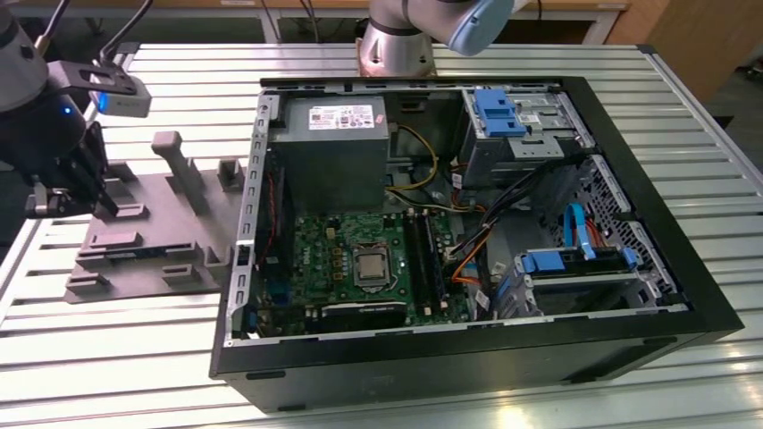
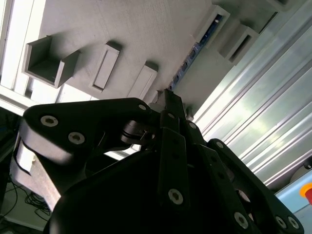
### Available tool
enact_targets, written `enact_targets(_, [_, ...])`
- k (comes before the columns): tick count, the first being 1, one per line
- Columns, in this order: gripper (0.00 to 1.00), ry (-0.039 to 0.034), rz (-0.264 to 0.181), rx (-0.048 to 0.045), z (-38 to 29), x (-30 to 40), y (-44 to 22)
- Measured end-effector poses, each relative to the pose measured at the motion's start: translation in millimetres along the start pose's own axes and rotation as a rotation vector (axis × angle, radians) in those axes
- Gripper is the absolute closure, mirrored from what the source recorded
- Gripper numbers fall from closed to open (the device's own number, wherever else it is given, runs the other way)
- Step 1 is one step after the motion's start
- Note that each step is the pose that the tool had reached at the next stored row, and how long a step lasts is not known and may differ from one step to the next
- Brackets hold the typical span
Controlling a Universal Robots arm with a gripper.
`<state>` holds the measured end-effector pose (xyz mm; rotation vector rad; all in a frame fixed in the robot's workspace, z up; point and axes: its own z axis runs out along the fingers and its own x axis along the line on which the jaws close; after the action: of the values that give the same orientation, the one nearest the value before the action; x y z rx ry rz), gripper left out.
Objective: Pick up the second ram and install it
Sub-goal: 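Pick up the second ram and move it above second insertion slot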
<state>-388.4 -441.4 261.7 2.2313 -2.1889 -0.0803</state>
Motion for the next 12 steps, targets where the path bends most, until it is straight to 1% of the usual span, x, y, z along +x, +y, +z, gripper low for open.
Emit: enact_targets(12, [0.89,0.0001,0.000,-0.0001,6.0,0.2,-0.2])
